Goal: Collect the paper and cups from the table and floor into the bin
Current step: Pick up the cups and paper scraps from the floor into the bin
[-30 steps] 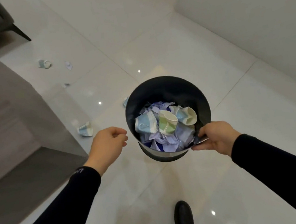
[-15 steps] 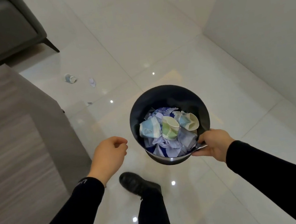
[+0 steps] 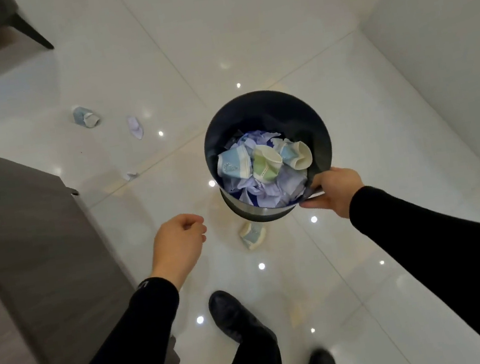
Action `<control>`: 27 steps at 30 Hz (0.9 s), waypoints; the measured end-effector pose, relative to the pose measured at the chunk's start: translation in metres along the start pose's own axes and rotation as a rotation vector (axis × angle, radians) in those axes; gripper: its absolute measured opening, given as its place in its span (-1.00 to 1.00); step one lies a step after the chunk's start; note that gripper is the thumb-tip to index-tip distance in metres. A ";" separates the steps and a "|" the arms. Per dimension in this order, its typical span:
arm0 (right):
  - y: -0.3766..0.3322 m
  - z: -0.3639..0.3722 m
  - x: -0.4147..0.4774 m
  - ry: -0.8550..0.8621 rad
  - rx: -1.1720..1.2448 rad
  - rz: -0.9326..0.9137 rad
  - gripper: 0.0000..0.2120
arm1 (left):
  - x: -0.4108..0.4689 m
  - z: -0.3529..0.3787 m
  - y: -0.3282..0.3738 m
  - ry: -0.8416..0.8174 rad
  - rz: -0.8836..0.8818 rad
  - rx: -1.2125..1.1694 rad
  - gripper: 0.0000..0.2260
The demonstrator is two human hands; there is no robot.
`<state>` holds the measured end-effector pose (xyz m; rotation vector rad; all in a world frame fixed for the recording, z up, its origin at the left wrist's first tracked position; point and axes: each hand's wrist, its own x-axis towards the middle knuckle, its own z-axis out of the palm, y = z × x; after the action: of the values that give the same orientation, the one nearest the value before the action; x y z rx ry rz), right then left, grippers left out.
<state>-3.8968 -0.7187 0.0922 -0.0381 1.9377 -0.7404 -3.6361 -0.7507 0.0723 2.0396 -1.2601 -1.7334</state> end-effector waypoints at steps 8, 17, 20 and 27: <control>-0.011 0.036 0.079 -0.059 -0.084 0.044 -0.82 | 0.055 0.010 -0.011 -0.007 -0.033 -0.027 -0.81; -0.013 0.059 0.155 -0.126 -0.223 0.025 -0.81 | 0.104 0.048 0.007 0.053 -0.098 -0.244 -0.84; -0.014 0.057 0.175 -0.150 -0.252 0.043 -0.80 | 0.118 0.060 0.012 0.074 -0.107 -0.240 -0.84; -0.019 0.037 0.202 -0.045 -0.207 0.031 -0.67 | 0.130 0.077 0.002 0.121 -0.173 -0.201 -0.86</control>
<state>-3.9689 -0.8197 -0.0726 -0.1497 1.9606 -0.5120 -3.7096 -0.8129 -0.0437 2.1504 -0.8587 -1.6986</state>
